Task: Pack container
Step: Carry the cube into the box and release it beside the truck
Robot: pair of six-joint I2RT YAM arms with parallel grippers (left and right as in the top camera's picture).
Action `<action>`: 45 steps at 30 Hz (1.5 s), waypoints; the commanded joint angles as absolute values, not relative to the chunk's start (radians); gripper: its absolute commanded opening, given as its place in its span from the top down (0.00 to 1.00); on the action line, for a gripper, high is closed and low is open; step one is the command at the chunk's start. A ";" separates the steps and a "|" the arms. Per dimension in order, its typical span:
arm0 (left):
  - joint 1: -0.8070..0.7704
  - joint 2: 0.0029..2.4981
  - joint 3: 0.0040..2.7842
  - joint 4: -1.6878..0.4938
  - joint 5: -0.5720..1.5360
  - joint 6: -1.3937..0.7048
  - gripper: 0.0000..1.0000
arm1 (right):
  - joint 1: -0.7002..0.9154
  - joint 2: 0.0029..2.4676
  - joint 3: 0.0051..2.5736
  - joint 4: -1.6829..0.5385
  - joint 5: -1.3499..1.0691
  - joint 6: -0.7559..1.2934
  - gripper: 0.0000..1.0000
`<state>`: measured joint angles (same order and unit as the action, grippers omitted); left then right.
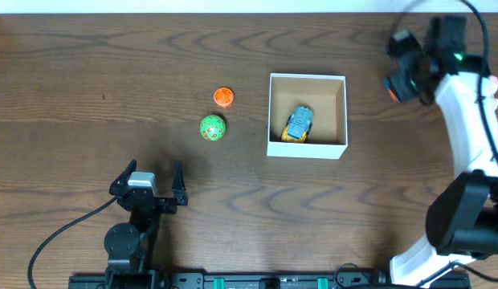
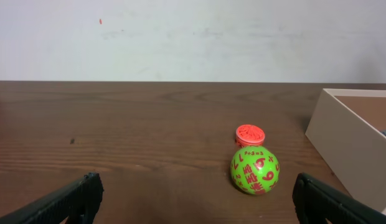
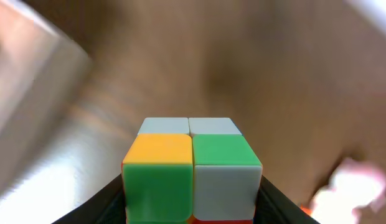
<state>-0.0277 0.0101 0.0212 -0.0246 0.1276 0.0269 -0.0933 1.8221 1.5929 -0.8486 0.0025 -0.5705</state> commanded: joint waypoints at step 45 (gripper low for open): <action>-0.022 0.004 0.004 -0.059 0.142 0.033 0.02 | 0.266 1.810 1.667 -0.643 0.621 -0.289 0.01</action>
<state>-0.0277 0.0101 0.0212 -0.0246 0.1276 0.0269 0.3092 1.8629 1.6287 -0.6491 0.3374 -0.4393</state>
